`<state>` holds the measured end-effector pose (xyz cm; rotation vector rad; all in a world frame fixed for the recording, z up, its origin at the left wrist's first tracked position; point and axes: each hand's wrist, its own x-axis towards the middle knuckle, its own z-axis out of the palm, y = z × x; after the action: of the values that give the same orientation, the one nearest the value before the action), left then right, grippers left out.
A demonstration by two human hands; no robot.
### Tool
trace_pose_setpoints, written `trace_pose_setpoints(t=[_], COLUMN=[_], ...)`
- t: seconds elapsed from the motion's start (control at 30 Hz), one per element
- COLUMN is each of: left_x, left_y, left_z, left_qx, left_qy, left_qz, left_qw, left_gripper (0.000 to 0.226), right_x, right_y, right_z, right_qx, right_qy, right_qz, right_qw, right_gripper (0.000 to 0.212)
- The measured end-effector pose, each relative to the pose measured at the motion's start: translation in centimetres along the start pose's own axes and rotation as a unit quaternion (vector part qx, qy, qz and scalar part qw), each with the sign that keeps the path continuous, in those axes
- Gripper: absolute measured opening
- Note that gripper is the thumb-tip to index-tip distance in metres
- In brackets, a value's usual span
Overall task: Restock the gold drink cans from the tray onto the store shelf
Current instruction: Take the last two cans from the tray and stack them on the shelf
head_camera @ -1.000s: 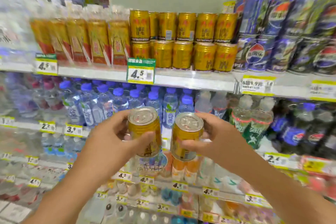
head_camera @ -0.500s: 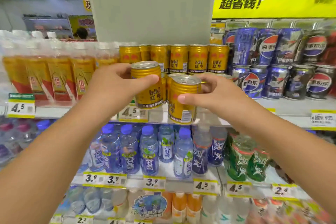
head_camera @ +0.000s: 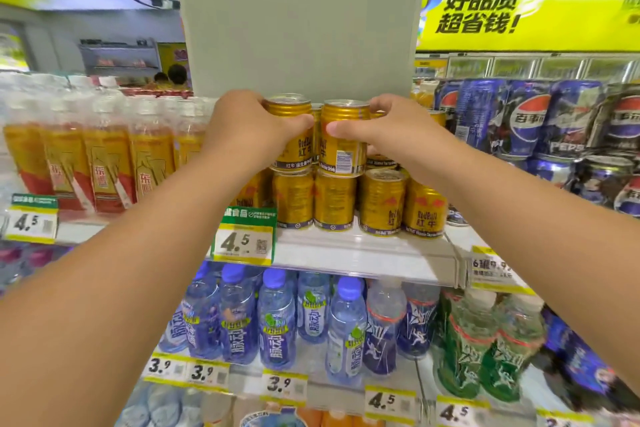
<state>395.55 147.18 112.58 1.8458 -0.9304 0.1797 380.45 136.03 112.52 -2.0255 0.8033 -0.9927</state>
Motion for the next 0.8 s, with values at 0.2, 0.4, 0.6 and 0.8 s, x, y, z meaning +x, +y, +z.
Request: trace_pose_setpoints(t=[0.2,0.4,0.6,0.8], left_x=[0.9,0.9,0.4,0.1], left_y=[0.0,-0.7,-1.1,-2.3], left_z=[1.6,2.8,3.6,3.4], left_qx=[0.033,0.029,0.039,0.016], left_qy=[0.025,0.020,0.069,0.070], left_qz=[-0.004,-0.007,0.021,0.052], left_qw=[0.999,0.999,0.997,0.996], left_gripper=[0.048,0.047,0.069,0.074], right_x=[1.3,1.9,2.2,2.1], right_y=[0.4,0.9,1.7,2.0], right_z=[0.9,1.5,2.1,2.6], right_qx=[-0.005,-0.010,-0.016,-0.062], right_qy=[0.003,0.012,0.020,0.037], right_qz=[0.017,0.023,0.025,0.000], right_qw=[1.000,1.000,0.999,0.997], right_gripper=[0.103,0.104,0.103,0.100])
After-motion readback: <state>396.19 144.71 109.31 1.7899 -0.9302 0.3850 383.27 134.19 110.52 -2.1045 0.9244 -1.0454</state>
